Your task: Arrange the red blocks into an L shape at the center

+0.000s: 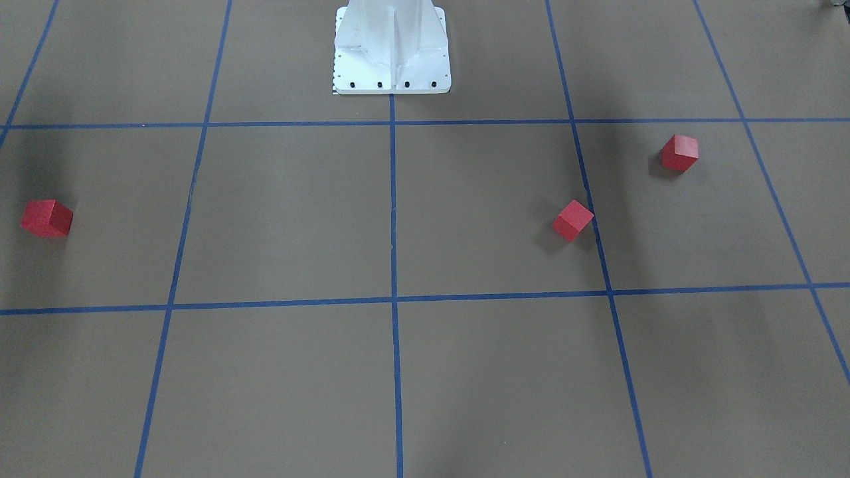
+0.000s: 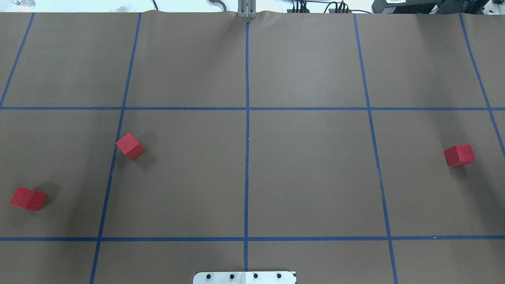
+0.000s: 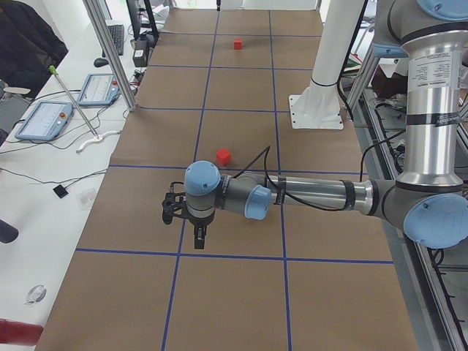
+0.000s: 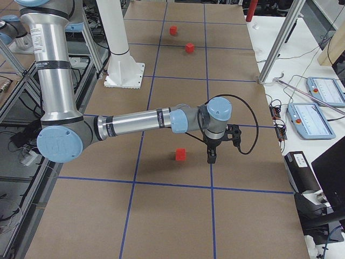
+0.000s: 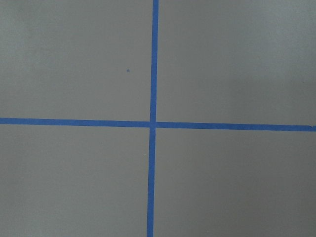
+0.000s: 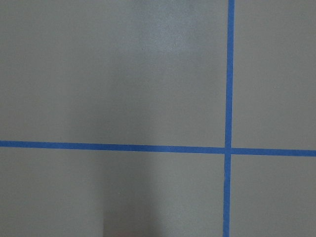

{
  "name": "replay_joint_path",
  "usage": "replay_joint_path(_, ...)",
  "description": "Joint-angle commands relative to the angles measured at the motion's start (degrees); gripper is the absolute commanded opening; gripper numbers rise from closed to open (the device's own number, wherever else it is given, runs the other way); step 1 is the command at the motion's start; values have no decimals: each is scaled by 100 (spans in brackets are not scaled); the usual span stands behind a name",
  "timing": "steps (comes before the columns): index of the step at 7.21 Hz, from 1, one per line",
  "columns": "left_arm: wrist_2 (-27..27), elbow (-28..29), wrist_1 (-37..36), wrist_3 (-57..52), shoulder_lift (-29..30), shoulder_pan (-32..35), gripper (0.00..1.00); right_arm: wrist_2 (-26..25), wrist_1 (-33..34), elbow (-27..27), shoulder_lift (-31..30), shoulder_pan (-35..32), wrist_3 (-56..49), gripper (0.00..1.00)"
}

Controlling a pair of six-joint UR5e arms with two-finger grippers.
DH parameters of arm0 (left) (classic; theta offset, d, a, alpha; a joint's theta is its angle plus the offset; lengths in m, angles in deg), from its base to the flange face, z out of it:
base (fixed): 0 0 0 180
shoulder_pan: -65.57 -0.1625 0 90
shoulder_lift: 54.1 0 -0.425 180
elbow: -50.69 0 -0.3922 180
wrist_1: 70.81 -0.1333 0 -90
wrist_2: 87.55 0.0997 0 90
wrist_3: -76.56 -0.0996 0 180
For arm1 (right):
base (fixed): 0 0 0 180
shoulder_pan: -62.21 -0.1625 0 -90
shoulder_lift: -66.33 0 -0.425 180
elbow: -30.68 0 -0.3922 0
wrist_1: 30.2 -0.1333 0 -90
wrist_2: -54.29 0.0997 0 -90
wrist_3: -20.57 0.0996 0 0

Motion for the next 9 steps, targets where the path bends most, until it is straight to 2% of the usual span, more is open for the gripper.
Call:
replay_joint_path(1, -16, 52, 20, -34, 0, -9, 100, 0, 4, 57, 23, -3, 0, 99)
replay_joint_path(5, -60, 34, 11, -17, -26, -70, 100, 35, 4, -21, -12, -29, 0, 99)
replay_joint_path(7, -87, 16, 29, -17, -35, -79, 100, 0, -49, -364, -274, -38, 0, 99)
replay_joint_path(9, -87, 16, 20, -17, -44, -79, 100, -9, -67, -321, -302, -38, 0, 99)
